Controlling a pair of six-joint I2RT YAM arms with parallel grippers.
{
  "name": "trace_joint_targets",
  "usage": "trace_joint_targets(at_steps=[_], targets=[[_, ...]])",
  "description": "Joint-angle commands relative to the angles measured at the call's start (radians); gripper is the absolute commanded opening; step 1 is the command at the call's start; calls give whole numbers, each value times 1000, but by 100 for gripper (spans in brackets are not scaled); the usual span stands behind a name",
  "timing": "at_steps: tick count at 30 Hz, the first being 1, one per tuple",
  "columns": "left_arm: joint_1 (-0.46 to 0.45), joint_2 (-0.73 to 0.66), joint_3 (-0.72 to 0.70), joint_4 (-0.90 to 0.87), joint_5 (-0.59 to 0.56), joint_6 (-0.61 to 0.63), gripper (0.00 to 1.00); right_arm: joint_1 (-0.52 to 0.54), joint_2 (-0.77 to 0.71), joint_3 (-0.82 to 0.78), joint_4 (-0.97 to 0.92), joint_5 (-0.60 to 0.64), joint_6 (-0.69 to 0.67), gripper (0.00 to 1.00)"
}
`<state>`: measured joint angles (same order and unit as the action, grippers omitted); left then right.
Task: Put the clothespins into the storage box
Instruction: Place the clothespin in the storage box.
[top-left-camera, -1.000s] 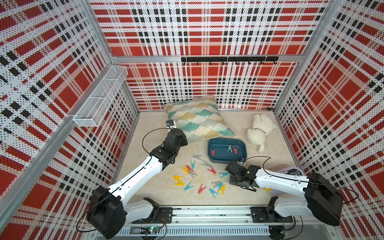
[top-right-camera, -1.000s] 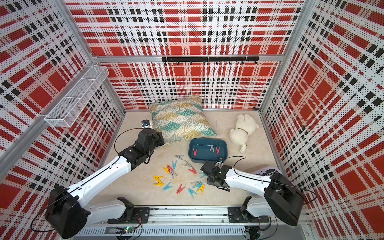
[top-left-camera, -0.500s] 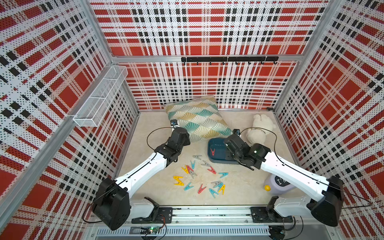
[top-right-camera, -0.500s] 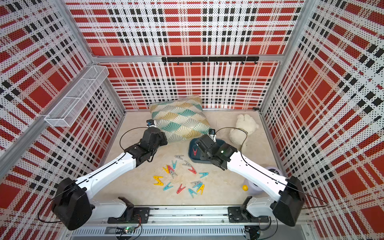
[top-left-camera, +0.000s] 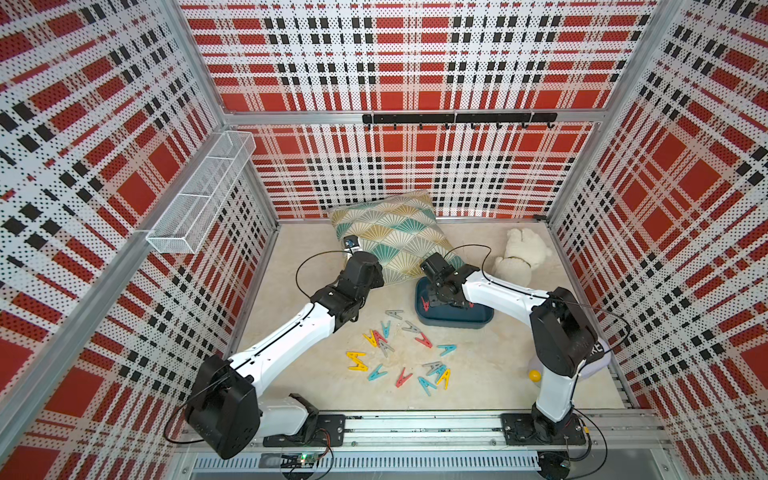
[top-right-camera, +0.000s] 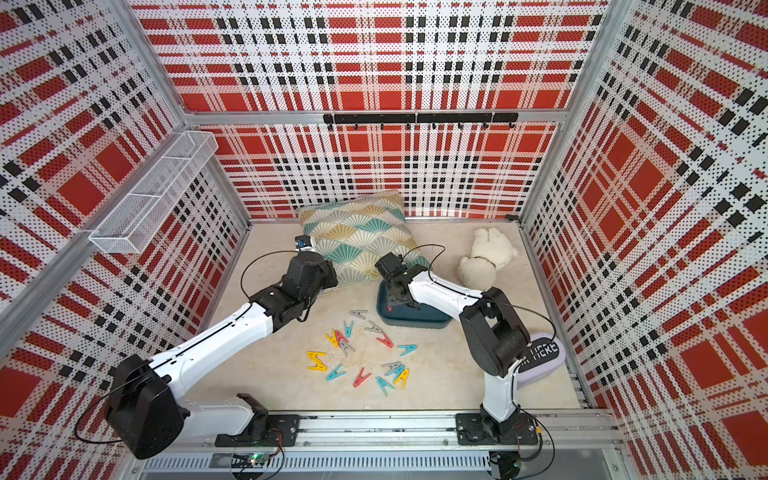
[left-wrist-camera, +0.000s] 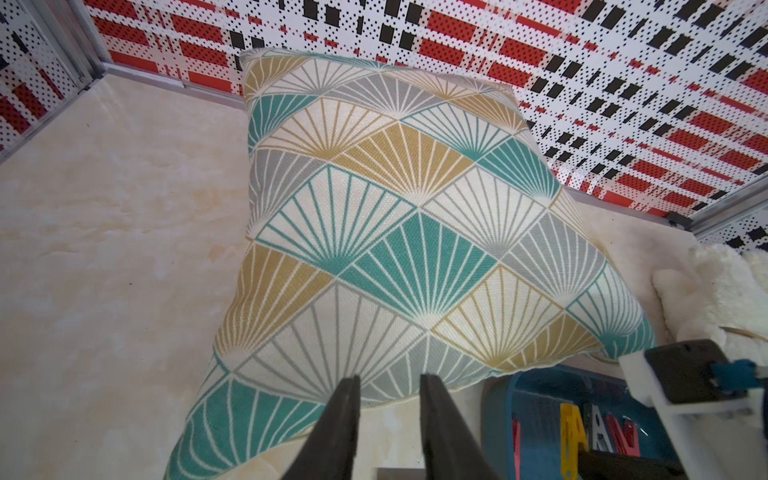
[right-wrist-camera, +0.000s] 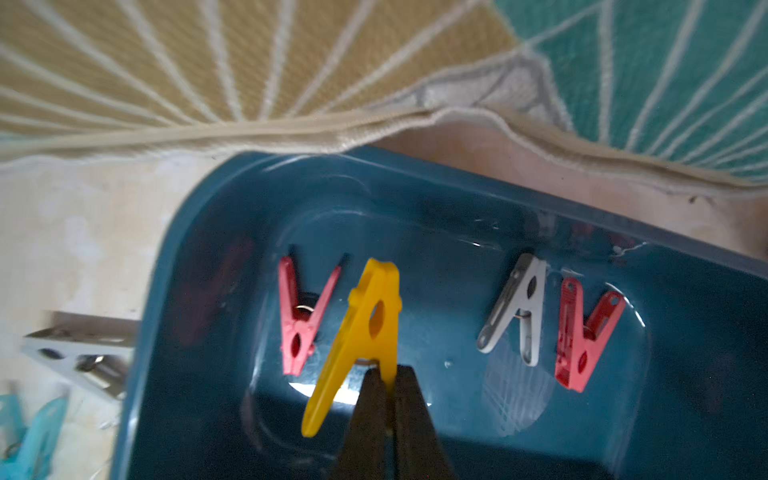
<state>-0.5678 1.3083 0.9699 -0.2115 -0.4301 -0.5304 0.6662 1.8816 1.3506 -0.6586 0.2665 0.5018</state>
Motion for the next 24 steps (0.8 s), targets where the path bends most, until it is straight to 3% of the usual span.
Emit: trace_joint_targets(at_steps=[1, 19, 24], targets=[[6, -27, 24, -12, -21, 9, 31, -19, 21, -10, 25, 13, -42, 6], [8, -60, 8, -22, -36, 6, 31, -77, 125, -40, 62, 77, -68, 5], [6, -64, 9, -25, -35, 4, 31, -79, 119, -48, 60, 114, -63, 10]])
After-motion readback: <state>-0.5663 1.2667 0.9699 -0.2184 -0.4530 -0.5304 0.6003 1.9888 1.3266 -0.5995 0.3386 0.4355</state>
